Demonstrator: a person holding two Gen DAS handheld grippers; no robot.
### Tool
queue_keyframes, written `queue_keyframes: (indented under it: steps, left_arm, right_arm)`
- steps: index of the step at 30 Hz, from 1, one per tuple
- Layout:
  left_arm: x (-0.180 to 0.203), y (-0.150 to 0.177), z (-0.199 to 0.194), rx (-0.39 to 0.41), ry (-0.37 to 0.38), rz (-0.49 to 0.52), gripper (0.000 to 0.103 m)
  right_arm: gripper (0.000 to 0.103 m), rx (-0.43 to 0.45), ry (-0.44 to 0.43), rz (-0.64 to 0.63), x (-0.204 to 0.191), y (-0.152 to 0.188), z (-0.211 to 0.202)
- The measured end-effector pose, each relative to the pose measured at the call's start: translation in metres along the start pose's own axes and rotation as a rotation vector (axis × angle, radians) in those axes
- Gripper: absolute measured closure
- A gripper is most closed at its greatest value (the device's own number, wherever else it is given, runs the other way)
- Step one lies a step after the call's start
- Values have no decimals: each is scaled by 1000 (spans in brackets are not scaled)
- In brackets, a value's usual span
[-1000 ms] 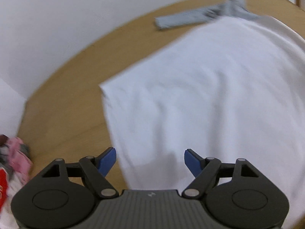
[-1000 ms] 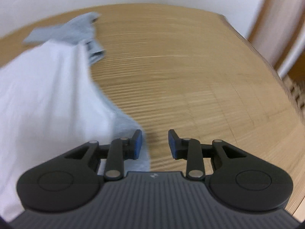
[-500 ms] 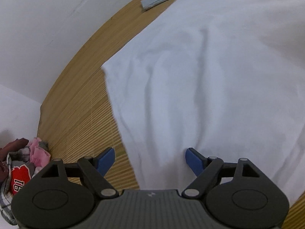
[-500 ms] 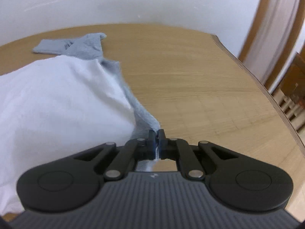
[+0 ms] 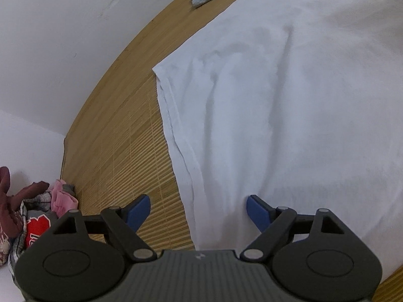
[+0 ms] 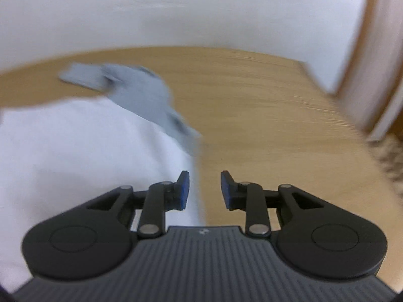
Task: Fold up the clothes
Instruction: 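Grasp the shirt side edge with the right gripper and fold it over the body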
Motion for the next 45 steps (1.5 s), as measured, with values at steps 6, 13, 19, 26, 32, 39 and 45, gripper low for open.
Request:
queue_keyframes:
  steps: [6,13,19,26,32,39,45]
  left_arm:
    - [-13,10,3,-17,-34,-16,17]
    - [-78,49,-13,-2,19,-177,18]
    - [-112,73,-14,54,75,-184,18]
    - [-137,100,-5,206,283,-61,18]
    - [-168,129,8,271,391,5,18]
    - [-186,147,15,302,487,20,18]
    - [-182,156,18,319,543,58,18]
  right_arm:
    - [73,-112,-112,-27,-28,-16,89]
    - [62,-110,-4,7,-4,-9,88]
    - [62,9,-162,-83,-71,-2,-10]
    - [62,-48,-649,-94,-257,61,-107]
    - [62,-100,-689,-81,-373,92,-124]
    - [62,-140,-614,-14,-398,93,-117]
    - [95,-144,-635,102,-405,86,-119]
Point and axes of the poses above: each gripper's, at about its wrist camera, not at the fingertips, and z roughly the way its jaws point, x to its right, y to its underside, the point moved 5 cm from there along z, roughly the way its jaws point, and after that the axes turned 11 degrees about -z, right-handed, at the moved point
